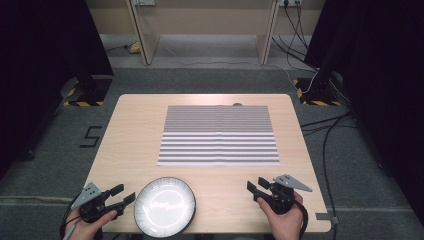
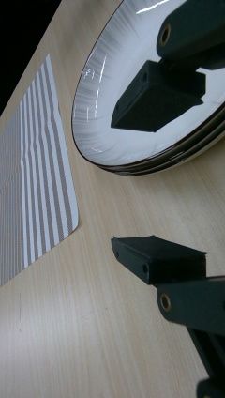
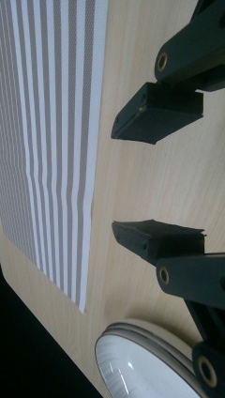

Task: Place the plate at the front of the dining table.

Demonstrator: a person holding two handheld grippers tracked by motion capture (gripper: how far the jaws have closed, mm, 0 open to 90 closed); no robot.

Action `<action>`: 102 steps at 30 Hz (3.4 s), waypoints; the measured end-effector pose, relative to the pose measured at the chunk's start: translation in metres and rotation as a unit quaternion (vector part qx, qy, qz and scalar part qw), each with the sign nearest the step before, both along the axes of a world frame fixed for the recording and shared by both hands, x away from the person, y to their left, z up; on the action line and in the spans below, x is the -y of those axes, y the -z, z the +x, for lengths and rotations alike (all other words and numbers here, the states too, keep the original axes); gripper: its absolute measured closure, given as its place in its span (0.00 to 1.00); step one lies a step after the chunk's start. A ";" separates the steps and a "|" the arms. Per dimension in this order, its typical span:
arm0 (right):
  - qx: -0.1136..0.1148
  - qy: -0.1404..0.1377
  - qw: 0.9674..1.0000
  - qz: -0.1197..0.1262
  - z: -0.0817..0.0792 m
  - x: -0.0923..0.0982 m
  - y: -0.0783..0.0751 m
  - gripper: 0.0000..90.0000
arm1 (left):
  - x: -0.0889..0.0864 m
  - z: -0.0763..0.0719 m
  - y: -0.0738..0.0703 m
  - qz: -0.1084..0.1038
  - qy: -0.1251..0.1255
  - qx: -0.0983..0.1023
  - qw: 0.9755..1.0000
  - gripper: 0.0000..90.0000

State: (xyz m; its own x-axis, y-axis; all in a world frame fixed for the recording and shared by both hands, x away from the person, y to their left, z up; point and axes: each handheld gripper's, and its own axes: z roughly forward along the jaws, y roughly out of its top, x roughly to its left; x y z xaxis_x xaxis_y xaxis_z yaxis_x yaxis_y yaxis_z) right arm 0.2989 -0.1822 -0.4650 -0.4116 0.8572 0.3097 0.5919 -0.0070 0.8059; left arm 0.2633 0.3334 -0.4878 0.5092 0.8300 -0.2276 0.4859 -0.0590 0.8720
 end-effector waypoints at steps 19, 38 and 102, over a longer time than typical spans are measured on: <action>-0.023 -0.092 0.995 0.008 0.021 -0.078 0.000 0.62 | 0.013 -0.001 0.003 -0.002 0.032 -0.029 0.999 0.43; -0.075 -0.177 0.981 -0.003 0.009 -0.139 0.008 0.75 | 0.018 -0.004 0.004 0.001 0.044 -0.047 0.998 0.51; -0.193 -0.185 0.963 -0.045 0.021 -0.158 -0.008 0.91 | 0.028 -0.002 0.011 0.009 -0.012 -0.092 0.996 0.81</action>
State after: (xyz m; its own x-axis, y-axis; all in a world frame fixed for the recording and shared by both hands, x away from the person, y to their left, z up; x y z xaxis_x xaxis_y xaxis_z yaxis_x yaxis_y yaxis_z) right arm 0.3196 -0.0244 -0.4566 -0.5621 0.7048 0.4328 0.7967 0.3208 0.5123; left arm 0.2615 0.3050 -0.4986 0.4399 0.8462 -0.3007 0.6386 -0.0593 0.7673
